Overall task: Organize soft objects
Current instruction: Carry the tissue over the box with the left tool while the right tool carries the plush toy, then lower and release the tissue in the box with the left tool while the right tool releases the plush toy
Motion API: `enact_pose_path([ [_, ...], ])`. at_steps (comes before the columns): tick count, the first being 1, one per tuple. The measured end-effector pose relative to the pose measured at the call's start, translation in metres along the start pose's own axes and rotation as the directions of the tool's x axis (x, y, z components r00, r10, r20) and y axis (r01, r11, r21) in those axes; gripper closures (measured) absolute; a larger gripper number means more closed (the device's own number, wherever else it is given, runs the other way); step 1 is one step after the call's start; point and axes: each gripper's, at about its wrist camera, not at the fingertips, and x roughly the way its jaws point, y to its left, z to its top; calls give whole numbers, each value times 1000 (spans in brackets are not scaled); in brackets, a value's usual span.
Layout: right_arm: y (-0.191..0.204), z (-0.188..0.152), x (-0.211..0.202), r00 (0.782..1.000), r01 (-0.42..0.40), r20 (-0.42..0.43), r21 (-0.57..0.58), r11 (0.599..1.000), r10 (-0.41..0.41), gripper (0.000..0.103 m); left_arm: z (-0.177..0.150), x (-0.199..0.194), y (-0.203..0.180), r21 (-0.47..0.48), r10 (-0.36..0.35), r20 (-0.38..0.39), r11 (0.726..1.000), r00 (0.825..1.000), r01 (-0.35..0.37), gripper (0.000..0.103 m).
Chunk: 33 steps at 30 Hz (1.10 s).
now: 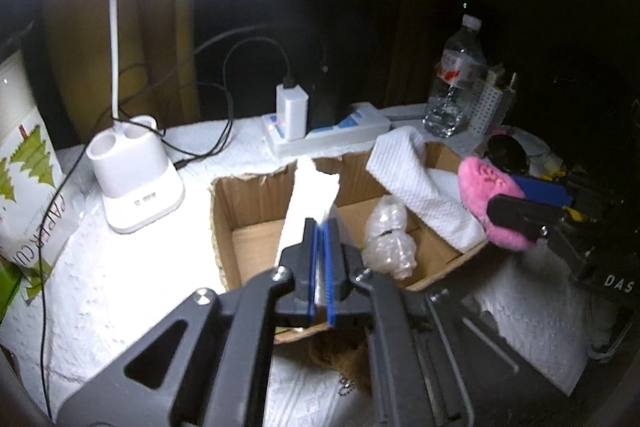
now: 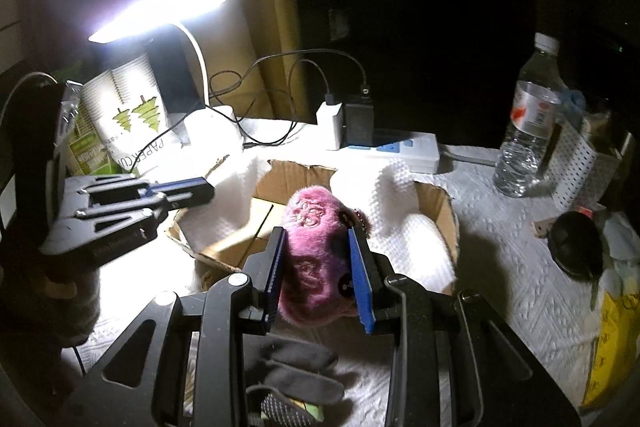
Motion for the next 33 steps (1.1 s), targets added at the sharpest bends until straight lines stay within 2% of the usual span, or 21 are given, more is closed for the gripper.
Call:
enact_pose_path([
  [13,-4,4,30,999,-4,-42,8,1000,4,70,-8,32,3,-15,-8,-64,1000,998,7,100],
  [23,-17,-9,59,994,23,-111,39,999,-19,70,-13,48,5,-12,25,-101,1000,995,-26,98],
  [26,-18,-12,63,992,29,-125,44,999,-23,70,-14,51,7,-17,34,-108,999,994,-37,96],
  [28,-17,-13,63,991,33,-133,45,998,-27,70,-14,51,7,-17,35,-109,999,993,-37,90],
  [33,-15,-13,61,990,41,-135,47,998,-35,67,-13,45,6,-16,50,-100,999,994,-52,84],
])
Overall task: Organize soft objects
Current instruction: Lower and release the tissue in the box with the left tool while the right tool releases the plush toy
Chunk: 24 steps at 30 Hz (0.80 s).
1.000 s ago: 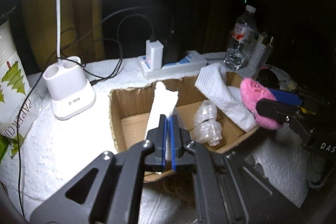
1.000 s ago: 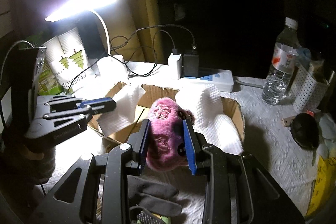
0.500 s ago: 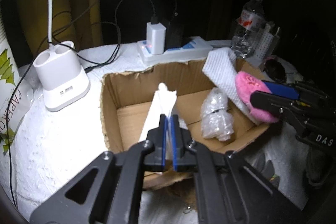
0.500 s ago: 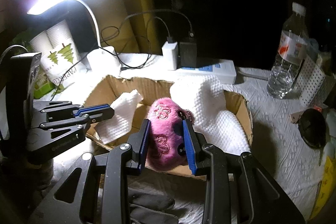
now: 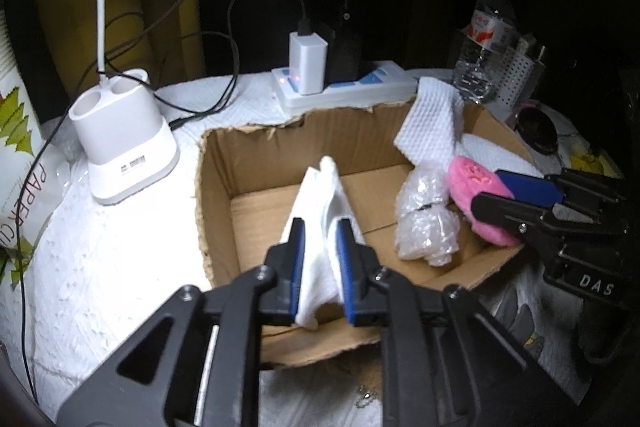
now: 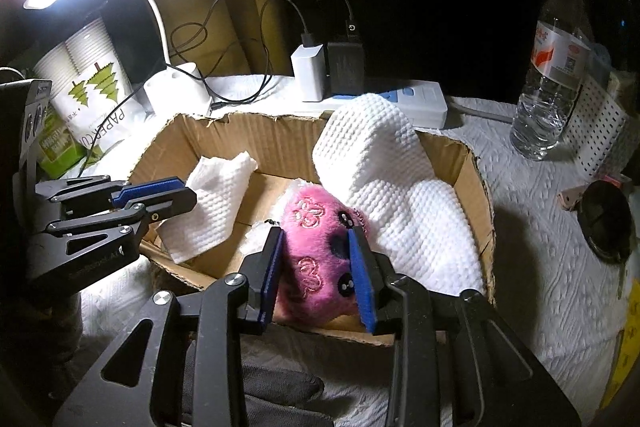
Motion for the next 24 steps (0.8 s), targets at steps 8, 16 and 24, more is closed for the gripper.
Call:
enact_pose_path([
  [8,4,0,-19,999,19,39,0,1000,-19,53,1,-21,-2,-5,5,47,1000,999,-4,60],
  [16,8,-5,-44,996,35,78,4,999,-35,53,1,-50,-9,-9,-6,104,1000,995,7,46],
  [24,12,-12,-71,993,33,112,-8,999,-32,53,-1,-80,-18,-1,-18,158,1000,987,18,39],
])
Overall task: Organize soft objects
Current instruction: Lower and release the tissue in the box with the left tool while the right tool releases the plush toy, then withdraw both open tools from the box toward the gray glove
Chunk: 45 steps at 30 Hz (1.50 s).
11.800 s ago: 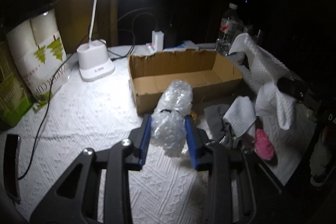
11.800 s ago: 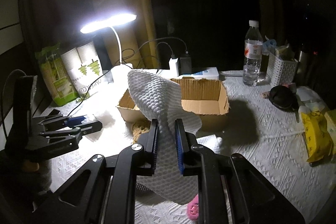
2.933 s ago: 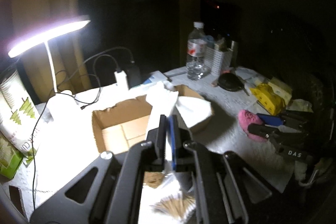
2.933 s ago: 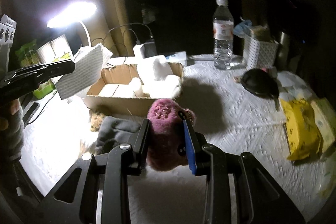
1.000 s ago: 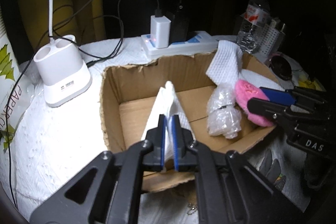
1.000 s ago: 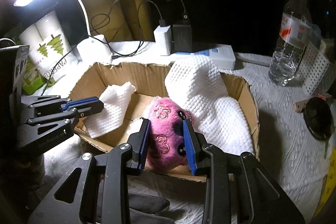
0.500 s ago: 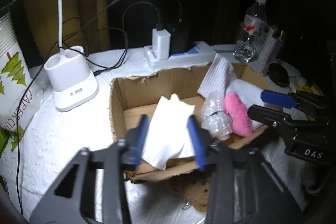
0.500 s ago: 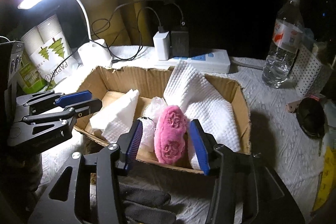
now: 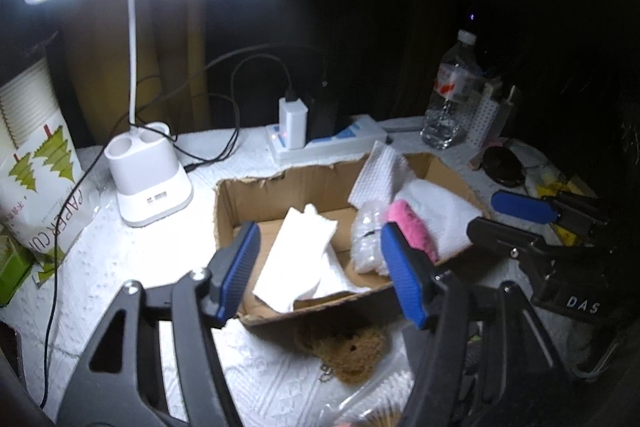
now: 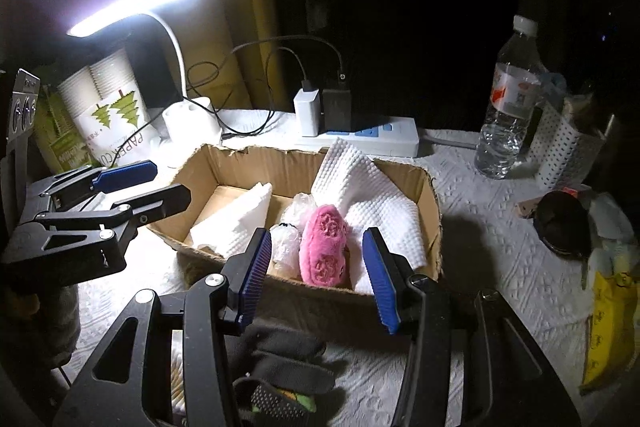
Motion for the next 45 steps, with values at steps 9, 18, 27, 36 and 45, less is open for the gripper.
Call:
enact_pose_path([
  [9,4,-7,-31,999,14,38,-1,1000,-14,53,-3,-31,-13,21,-2,42,1000,999,1,38],
  [18,7,-20,-53,998,23,55,9,1000,-23,53,-11,-55,-23,38,-16,64,999,998,13,37],
  [27,12,-37,-63,998,30,50,21,999,-31,53,-27,-66,-21,40,-16,59,999,998,14,35],
  [36,21,-60,-56,1000,18,7,22,1000,-18,52,-53,-68,-13,23,-8,26,1000,1000,8,35],
  [45,39,-79,-37,998,-9,-57,14,1000,10,52,-85,-62,4,-9,0,-22,1000,1000,0,35],
])
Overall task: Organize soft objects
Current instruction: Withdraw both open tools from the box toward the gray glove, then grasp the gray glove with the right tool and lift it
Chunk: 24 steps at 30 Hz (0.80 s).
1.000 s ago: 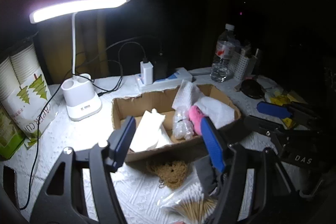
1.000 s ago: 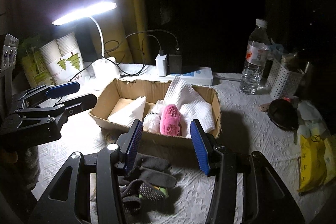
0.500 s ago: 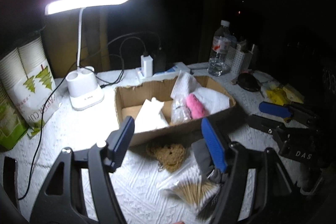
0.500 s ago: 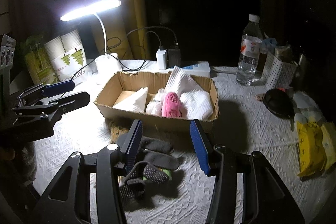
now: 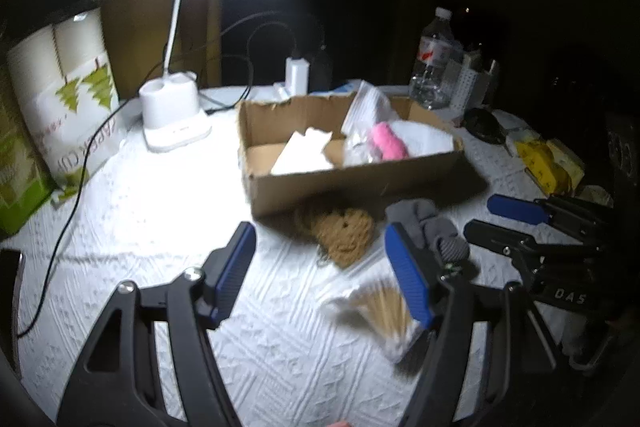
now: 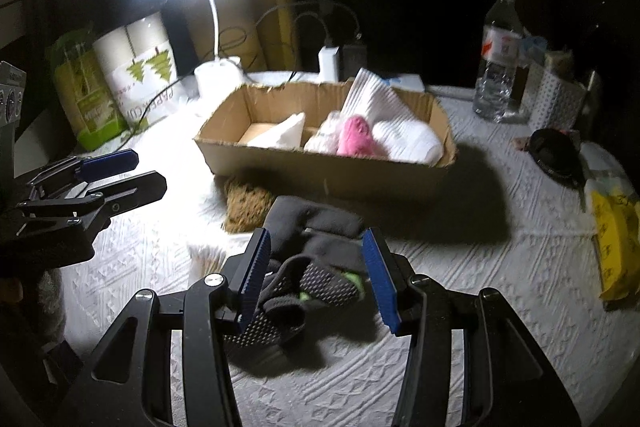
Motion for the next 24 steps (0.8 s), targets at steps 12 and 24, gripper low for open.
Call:
enact_pose_path([
  [12,23,-7,38,999,-3,-44,-12,1000,2,52,-20,6,30,-47,11,-36,999,999,-13,34],
  [24,23,-7,52,998,-36,-52,1,999,36,83,-27,17,24,-44,-5,-74,999,997,1,34],
])
